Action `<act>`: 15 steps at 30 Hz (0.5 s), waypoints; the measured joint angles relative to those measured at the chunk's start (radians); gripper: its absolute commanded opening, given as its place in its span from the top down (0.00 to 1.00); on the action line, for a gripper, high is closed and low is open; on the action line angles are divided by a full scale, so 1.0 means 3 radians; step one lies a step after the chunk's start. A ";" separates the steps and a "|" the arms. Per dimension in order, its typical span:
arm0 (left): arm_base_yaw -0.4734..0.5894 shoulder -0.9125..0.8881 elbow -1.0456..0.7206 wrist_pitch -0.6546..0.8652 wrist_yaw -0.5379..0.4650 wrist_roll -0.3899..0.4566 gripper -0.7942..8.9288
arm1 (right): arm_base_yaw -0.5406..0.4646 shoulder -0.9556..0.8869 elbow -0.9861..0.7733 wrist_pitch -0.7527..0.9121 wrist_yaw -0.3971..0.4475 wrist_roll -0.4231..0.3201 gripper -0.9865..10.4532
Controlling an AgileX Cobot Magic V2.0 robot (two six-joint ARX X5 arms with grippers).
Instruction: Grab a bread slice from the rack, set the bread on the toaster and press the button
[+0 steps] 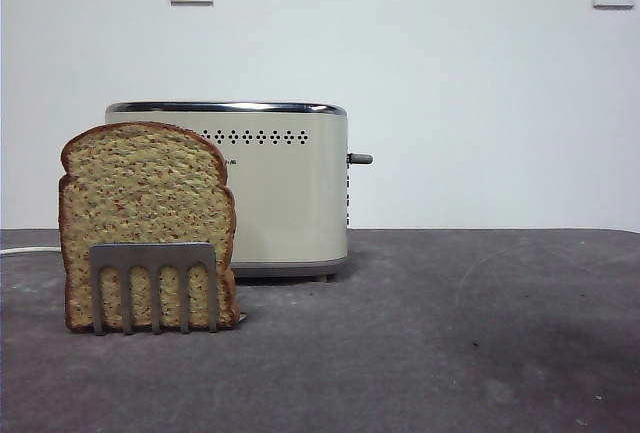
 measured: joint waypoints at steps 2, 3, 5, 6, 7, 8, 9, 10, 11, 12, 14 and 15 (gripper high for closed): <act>0.0000 0.0000 0.0001 0.0000 0.0106 -0.0039 0.93 | 0.0000 0.0000 0.0001 0.0004 -0.0098 0.0192 0.92; 0.0000 0.0000 0.0004 -0.0003 0.0174 -0.0069 0.93 | 0.0000 0.0000 0.0008 -0.0001 -0.0156 0.0299 0.92; 0.0000 0.0000 0.0032 -0.0065 0.0253 -0.0095 0.93 | 0.0000 0.0011 0.0041 -0.0050 -0.0220 0.0402 0.92; 0.0000 0.0000 0.0065 -0.0116 0.0273 -0.0113 0.93 | 0.0000 0.0042 0.0083 -0.0062 -0.0233 0.0448 0.92; 0.0000 0.0001 0.0106 -0.0161 0.0281 -0.0118 0.93 | 0.0000 0.0069 0.0127 -0.0062 -0.0235 0.0469 0.92; 0.0000 0.0006 0.0156 -0.0198 0.0284 -0.0121 0.93 | 0.0000 0.0097 0.0182 -0.0061 -0.0235 0.0486 0.92; 0.0000 0.0009 0.0230 -0.0230 0.0282 -0.0123 0.93 | 0.0000 0.0139 0.0257 -0.0060 -0.0237 0.0501 0.92; 0.0000 0.0010 0.0308 -0.0244 0.0284 -0.0132 0.93 | 0.0000 0.0188 0.0341 -0.0058 -0.0238 0.0507 0.92; 0.0000 0.0011 0.0380 -0.0258 0.0284 -0.0134 0.93 | 0.0000 0.0238 0.0416 -0.0055 -0.0240 0.0510 0.92; 0.0000 0.0011 0.0482 -0.0282 0.0284 -0.0141 0.93 | 0.0000 0.0319 0.0521 -0.0051 -0.0244 0.0509 0.92; 0.0000 0.0010 0.0626 -0.0329 0.0285 -0.0142 0.93 | 0.0000 0.0467 0.0680 -0.0051 -0.0258 0.0501 0.92; 0.0000 0.0011 0.0710 -0.0378 0.0285 -0.0142 0.93 | 0.0000 0.0563 0.0783 -0.0066 -0.0298 0.0484 0.92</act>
